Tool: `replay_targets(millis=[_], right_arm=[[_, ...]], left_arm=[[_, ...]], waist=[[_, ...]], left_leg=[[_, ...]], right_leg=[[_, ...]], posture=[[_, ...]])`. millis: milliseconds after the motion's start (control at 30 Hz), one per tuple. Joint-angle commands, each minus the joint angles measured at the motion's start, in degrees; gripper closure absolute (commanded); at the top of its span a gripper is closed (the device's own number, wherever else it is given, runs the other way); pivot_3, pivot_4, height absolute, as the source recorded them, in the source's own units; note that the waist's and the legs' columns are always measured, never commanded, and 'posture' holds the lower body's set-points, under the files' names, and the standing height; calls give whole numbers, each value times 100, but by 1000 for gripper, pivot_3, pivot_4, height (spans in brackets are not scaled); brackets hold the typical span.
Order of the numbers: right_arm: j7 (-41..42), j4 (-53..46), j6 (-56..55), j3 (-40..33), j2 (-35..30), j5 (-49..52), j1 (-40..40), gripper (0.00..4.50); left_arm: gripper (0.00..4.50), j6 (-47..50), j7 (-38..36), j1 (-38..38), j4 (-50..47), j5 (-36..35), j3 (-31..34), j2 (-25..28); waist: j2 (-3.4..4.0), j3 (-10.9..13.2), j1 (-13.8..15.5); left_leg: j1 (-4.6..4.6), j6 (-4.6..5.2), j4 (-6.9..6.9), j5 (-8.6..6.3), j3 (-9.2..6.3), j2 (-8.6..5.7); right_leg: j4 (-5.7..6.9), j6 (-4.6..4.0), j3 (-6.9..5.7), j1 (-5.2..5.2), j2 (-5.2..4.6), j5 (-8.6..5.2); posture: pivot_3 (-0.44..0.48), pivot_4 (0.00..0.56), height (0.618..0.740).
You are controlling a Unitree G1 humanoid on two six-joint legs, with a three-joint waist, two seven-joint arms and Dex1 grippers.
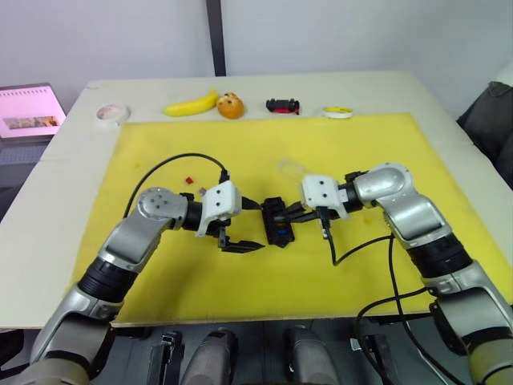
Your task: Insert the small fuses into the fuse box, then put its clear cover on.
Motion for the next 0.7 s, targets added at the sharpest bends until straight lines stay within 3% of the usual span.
replay_targets(millis=[33, 67, 167, 500, 600, 700], right_arm=[[35, -296, 184, -208, -25, 237, -185, 1994], [22, -319, 195, -231, -33, 248, -187, 1375], [22, -410, 249, -314, -93, 326, -165, 60], [-317, -884, 932, -737, -35, 886, 259, 60], [-536, -1196, 1202, -839, 2, 1069, 561, 922], [-733, -1482, 1333, -856, 7, 1134, 877, 2406]], left_arm=[[0, -23, -2, -67, -161, -35, 137, 17], [0, -30, -7, -63, -154, -34, 139, 22], [0, -40, -11, -57, -144, -31, 141, 26], [0, -75, -147, 3, -235, -144, 144, 40], [0, -117, -247, 53, -298, -210, 158, 56], [0, -99, -275, 63, -319, -224, 167, 53]], waist=[[0, 0, 2], [0, 0, 1], [0, 0, 0], [0, 0, 8], [0, 0, 6], [0, 0, 8]], left_leg=[[0, 0, 0, 0, 0, 0], [0, 0, 0, 0, 0, 0], [0, 0, 0, 0, 0, -1], [0, 0, 0, 0, -1, -1], [0, 0, 0, 0, -1, -2], [0, 0, 0, 0, -2, -2]], right_leg=[[0, 0, 0, 0, 0, 0], [0, 0, 0, 0, 0, 0], [0, 0, 0, 0, -1, 0], [2, 0, 0, 0, -2, 0], [3, 0, 0, 0, -2, 0], [6, 0, 1, -2, -2, 0]], posture=[[0, 150, 740], [0, 150, 740], [0, 150, 740], [0, 150, 740], [0, 150, 740], [0, 150, 740]])
